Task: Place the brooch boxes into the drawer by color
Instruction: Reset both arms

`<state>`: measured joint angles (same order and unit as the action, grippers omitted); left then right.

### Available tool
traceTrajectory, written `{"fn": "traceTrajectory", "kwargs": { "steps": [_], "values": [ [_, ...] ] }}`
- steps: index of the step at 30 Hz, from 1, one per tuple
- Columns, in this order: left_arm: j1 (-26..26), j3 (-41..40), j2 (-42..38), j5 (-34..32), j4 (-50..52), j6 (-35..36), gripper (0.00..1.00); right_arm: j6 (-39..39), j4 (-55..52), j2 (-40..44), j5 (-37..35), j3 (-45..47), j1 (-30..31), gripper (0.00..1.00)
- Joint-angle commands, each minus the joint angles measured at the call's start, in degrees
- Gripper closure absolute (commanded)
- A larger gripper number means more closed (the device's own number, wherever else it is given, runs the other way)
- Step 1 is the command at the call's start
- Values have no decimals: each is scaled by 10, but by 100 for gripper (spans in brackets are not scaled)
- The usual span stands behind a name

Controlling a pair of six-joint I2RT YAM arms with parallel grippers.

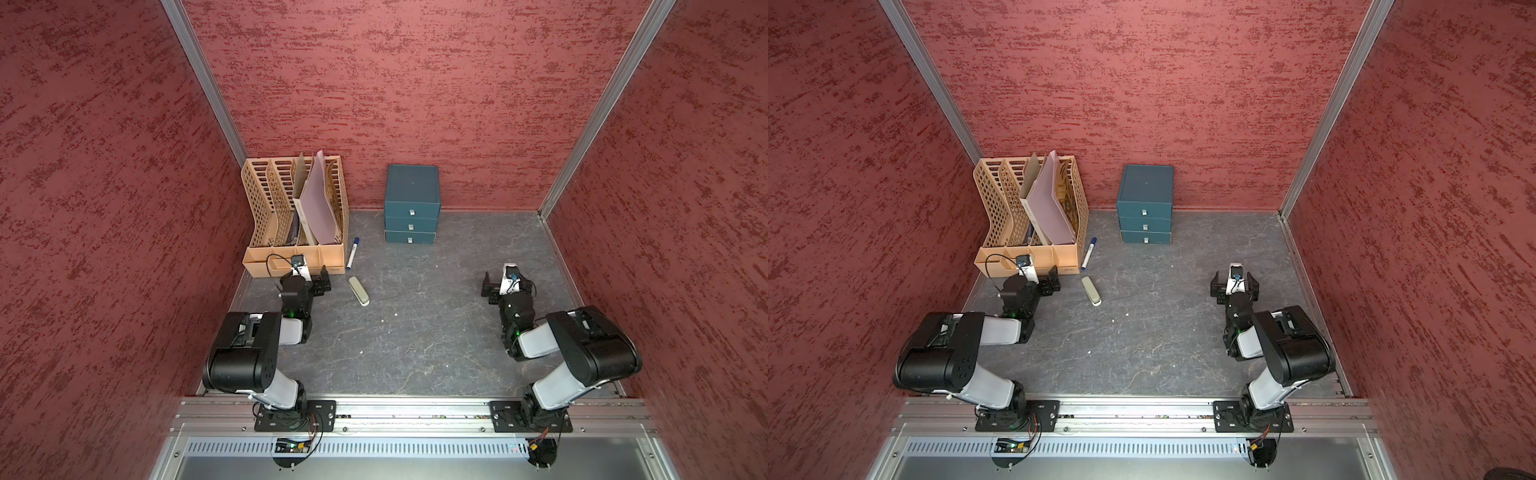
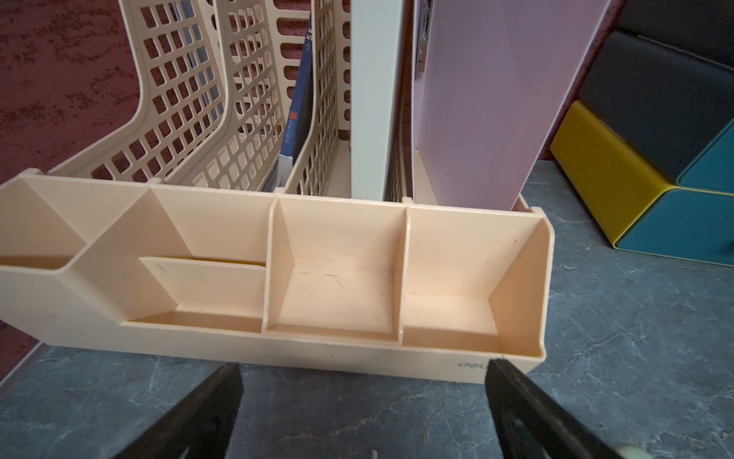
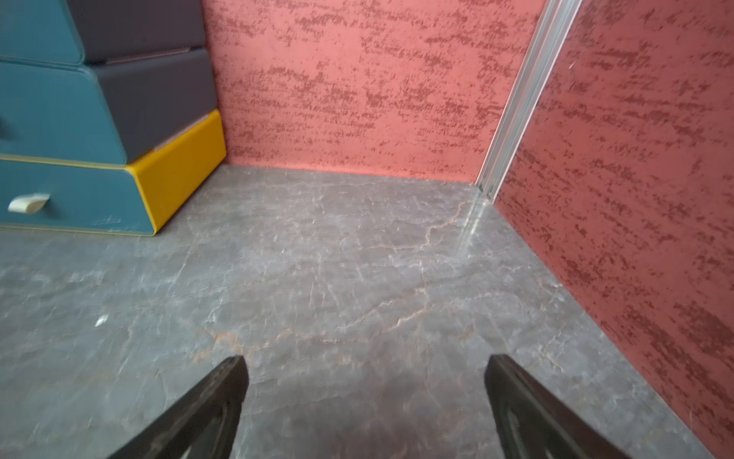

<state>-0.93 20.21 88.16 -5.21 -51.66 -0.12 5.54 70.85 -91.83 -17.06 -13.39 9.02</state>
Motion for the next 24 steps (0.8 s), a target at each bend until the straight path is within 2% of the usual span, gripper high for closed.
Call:
{"fn": "traceTrajectory", "kwargs": {
  "steps": [1,4,24],
  "values": [
    [-7,6,-3,21,-15,-11,0,-21,-68,17,9,-40,-15,2],
    [-7,6,-3,22,-14,-11,0,-28,-104,21,21,-55,-24,1],
    [-7,5,-4,23,-14,-11,0,-34,-122,24,29,-63,-32,2]
  ]
}}
